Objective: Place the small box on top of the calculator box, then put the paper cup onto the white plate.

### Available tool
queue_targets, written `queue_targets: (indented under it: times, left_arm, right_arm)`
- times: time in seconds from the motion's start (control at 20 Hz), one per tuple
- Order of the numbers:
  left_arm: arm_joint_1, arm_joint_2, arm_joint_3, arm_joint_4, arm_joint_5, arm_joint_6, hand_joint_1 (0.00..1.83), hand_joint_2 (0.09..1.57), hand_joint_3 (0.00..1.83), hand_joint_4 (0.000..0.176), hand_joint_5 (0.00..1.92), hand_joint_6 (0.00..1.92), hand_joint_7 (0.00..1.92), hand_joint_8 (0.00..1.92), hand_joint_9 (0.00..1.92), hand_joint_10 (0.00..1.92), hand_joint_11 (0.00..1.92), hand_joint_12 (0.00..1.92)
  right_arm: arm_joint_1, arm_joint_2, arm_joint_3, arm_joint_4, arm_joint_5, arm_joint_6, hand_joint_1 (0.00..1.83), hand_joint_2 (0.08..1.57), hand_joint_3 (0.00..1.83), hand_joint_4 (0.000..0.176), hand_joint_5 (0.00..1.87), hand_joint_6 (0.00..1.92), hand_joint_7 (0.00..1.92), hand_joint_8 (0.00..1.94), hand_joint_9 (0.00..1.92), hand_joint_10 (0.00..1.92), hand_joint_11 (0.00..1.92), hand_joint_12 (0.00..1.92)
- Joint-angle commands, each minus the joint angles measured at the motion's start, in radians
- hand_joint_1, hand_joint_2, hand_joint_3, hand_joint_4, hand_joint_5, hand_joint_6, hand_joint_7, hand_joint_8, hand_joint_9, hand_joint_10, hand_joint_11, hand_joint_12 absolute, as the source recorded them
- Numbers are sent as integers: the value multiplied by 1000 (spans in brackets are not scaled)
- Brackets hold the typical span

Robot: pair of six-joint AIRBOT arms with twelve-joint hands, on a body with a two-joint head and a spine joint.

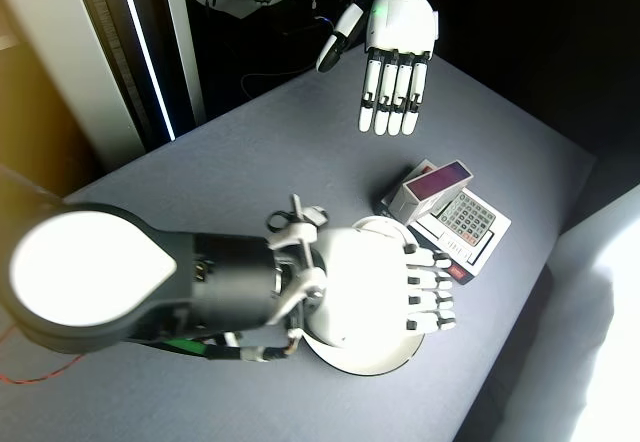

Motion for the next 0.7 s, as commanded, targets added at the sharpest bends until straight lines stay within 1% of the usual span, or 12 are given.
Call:
queue_targets:
  times: [0.0, 0.1, 0.15, 0.25, 0.3, 0.35, 0.4, 0.45, 0.5, 0.55, 0.6, 0.65]
  left_arm:
    - [-14, 7, 4, -16, -85, -1, 155, 1097, 0, 0, 166, 2, 208, 3, 212, 5, 0, 429]
    - [-15, 7, 5, -15, -85, -1, 130, 1103, 2, 0, 148, 0, 195, 1, 199, 0, 0, 398]
    - [-16, 7, 6, -15, -86, -1, 143, 1097, 0, 0, 177, 7, 222, 7, 218, 6, 0, 417]
    - [-17, 7, 7, -15, -88, -1, 151, 1091, 0, 0, 191, 6, 233, 6, 233, 7, 0, 444]
    - [-18, 7, 7, -15, -88, -1, 151, 1091, 0, 0, 191, 6, 233, 6, 233, 7, 0, 444]
    - [-20, 7, 7, -15, -89, -1, 181, 1091, 0, 0, 191, 3, 233, 3, 231, 4, 0, 425]
    - [-22, 7, 7, -15, -89, 0, 177, 1091, 0, 0, 194, 3, 235, 3, 232, 3, 0, 424]
    - [-22, 6, 7, -15, -89, 0, 159, 1094, 1, 0, 178, 1, 216, 1, 210, 1, 0, 380]
    - [-21, 6, 7, -15, -89, 0, 143, 1100, 2, 0, 158, 0, 195, 0, 194, 0, 0, 342]
    - [-20, 6, 7, -15, -89, 0, 143, 1100, 2, 0, 158, 0, 195, 0, 194, 0, 0, 342]
    - [-19, 6, 7, -15, -89, 0, 166, 1105, 2, 0, 157, 1, 197, 2, 199, 2, 0, 357]
    - [-19, 6, 8, -15, -89, 0, 156, 1106, 1, 0, 156, 0, 203, 2, 212, 3, 0, 415]
  right_arm:
    - [26, 25, -11, 61, 18, 8, 689, 817, 0, 0, 0, 0, 0, 0, 0, 0, 0, 0]
    - [43, 57, -47, 61, 14, 8, 725, 804, 0, 0, 0, 0, 0, 0, 0, 0, 0, 0]
    - [53, 83, -79, 61, 1, 8, 713, 807, 0, 0, 0, 0, 0, 0, 0, 0, 0, 0]
    - [63, 136, -141, 62, -1, 9, 747, 801, 0, 0, 0, 0, 0, 0, 0, 0, 0, 0]
    - [64, 149, -156, 62, -1, 9, 747, 801, 0, 0, 0, 0, 0, 0, 0, 0, 0, 0]
    - [64, 177, -184, 62, -1, 9, 721, 808, 0, 0, 0, 0, 0, 0, 0, 0, 0, 0]
    - [64, 192, -197, 62, -4, 12, 726, 814, 0, 0, 0, 0, 0, 0, 0, 0, 0, 0]
    - [64, 216, -215, 62, -4, 24, 703, 810, 0, 0, 0, 0, 0, 0, 0, 0, 0, 0]
    - [62, 243, -233, 62, -4, 24, 721, 806, 0, 0, 0, 0, 0, 0, 0, 0, 0, 0]
    - [62, 257, -244, 62, -4, 24, 721, 806, 0, 0, 0, 0, 0, 0, 0, 0, 0, 0]
    - [59, 273, -255, 62, -4, 24, 772, 800, 0, 0, 0, 0, 0, 0, 0, 0, 0, 0]
    - [55, 302, -277, 62, -4, 26, 798, 797, 0, 0, 0, 0, 0, 0, 0, 0, 0, 0]
